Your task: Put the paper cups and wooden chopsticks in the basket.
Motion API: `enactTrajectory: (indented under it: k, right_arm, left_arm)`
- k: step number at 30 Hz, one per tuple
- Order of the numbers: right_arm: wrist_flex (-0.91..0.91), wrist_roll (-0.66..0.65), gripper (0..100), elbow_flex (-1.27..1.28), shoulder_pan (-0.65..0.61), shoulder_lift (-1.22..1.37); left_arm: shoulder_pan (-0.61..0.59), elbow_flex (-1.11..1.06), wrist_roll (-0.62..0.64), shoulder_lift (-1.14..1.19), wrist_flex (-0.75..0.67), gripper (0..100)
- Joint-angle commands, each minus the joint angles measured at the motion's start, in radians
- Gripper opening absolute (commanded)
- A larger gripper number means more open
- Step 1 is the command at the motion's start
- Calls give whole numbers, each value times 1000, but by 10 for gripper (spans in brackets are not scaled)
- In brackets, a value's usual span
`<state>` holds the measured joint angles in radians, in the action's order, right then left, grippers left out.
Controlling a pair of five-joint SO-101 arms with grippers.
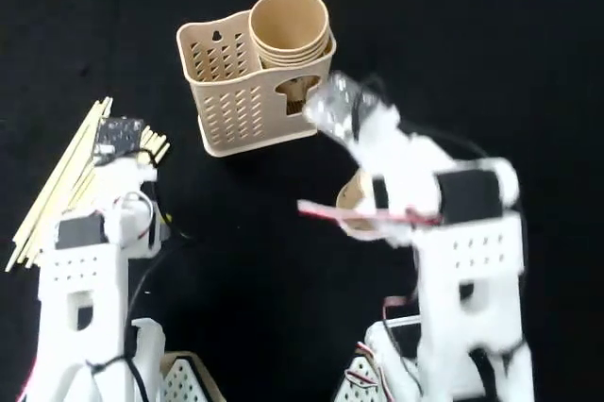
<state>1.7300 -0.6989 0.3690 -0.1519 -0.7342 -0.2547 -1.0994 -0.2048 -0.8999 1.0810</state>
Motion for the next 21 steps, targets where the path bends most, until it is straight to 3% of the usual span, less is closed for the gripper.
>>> enactTrajectory:
  k: [1,7,15,21]
  right_arm:
    - [2,-9,214,105,-3,-77]
    - [-152,-8,208,263,-2,-48]
    - [-377,-15,181,343,2,76]
    - [-419,-81,63,344,3,148]
  left_arm:
    - [-10,-101,-21,-183,-12,212]
    - [-12,-291,-106,-488,-12,214]
    - [-13,-549,-118,-914,-2,216]
    - [-50,-558,-121,-896,-11,217]
